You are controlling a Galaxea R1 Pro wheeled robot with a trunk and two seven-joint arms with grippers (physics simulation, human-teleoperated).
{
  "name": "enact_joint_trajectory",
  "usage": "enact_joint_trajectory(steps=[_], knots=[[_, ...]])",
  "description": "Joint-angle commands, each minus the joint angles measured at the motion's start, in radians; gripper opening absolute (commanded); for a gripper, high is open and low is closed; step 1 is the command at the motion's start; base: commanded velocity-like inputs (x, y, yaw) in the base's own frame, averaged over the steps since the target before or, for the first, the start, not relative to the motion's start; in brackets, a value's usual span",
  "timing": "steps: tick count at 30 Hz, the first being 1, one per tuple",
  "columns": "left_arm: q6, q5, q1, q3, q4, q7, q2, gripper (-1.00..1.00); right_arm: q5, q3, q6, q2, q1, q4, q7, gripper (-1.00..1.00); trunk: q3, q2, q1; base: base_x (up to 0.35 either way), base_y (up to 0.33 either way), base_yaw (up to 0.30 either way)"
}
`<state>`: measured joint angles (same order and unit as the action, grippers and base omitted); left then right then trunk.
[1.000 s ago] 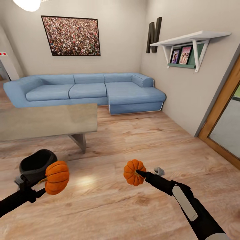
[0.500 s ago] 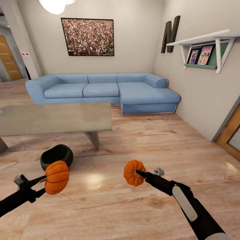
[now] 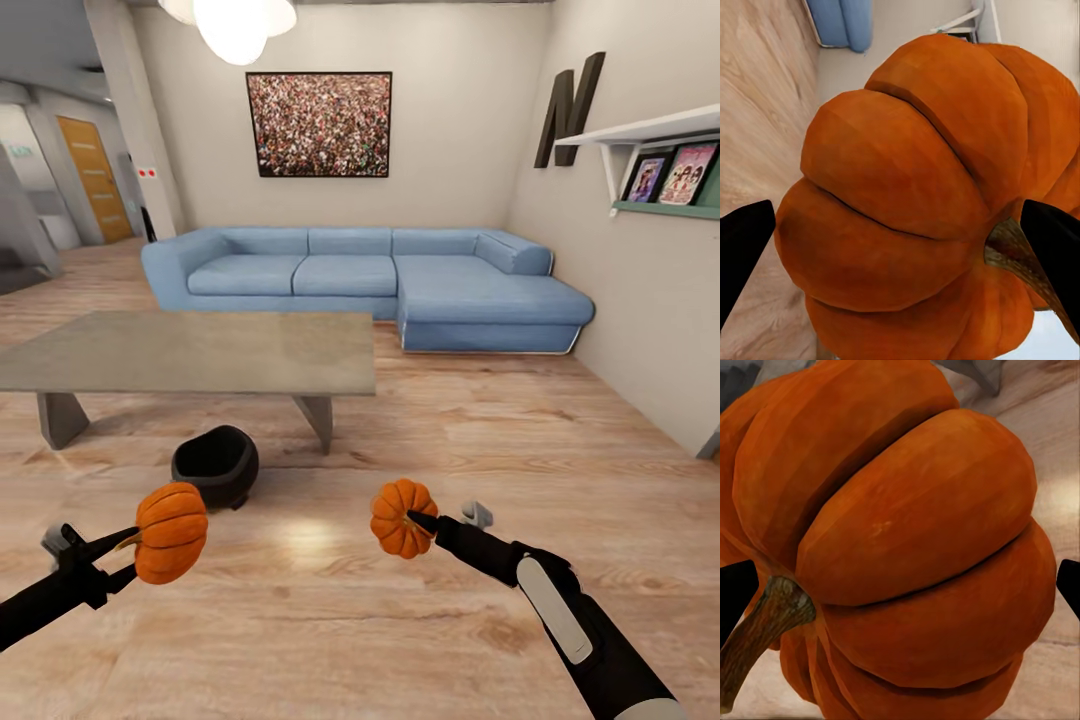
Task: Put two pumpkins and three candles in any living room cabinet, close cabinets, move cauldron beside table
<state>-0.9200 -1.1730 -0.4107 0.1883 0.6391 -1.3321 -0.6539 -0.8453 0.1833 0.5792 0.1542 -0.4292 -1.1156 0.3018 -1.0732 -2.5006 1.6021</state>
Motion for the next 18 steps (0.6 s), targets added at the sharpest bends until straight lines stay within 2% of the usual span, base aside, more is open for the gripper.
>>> enact_joint_trajectory(steps=[1,4,12,18], knots=[[-0.011,-0.010,-0.002,0.005,-0.001,-0.004,-0.001,-1.00,-0.008,0.001,0.004,0.001,0.000,-0.001,-0.003,-1.00,0.004,0.000,-0.001,0.000,0.000,0.262],[-0.011,-0.010,-0.002,0.005,-0.001,-0.004,-0.001,-1.00,-0.008,0.001,0.004,0.001,0.000,-0.001,-0.003,-1.00,0.016,0.001,-0.002,0.000,0.000,0.262],[-0.011,-0.009,-0.002,0.005,-0.001,-0.004,-0.001,-1.00,-0.009,0.000,0.004,0.001,0.000,-0.003,-0.002,-1.00,0.045,0.056,-0.032,0.000,0.000,0.253],[-0.011,-0.010,-0.002,0.005,-0.001,-0.003,-0.001,-1.00,-0.010,0.000,0.004,0.001,0.000,-0.004,-0.001,-1.00,0.064,0.098,-0.055,0.000,0.000,0.065]])
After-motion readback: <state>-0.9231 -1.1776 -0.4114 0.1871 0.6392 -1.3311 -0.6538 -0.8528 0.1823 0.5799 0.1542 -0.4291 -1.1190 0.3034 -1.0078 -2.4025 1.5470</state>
